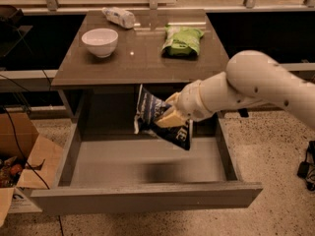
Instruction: Pick blue chip bag from top drawer and place on counter
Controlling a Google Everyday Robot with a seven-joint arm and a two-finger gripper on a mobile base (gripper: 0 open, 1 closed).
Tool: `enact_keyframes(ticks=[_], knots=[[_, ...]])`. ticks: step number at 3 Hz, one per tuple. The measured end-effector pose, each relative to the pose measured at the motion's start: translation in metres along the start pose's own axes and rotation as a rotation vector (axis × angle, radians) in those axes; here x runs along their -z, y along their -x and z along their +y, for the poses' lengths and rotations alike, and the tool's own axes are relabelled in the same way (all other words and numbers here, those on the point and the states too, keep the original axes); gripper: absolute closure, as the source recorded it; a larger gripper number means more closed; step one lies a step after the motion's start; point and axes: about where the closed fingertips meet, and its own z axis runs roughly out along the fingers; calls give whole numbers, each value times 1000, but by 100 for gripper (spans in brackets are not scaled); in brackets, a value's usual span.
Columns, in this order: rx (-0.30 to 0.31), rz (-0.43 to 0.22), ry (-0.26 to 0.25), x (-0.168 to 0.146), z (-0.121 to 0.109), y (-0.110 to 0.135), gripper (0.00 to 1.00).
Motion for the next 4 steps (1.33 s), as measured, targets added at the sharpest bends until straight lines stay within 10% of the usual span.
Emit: enact_keyframes(ticks=[2,4], knots=[[152,43,-110,52,-98,68,100],[214,139,-112,29,-189,94,75]])
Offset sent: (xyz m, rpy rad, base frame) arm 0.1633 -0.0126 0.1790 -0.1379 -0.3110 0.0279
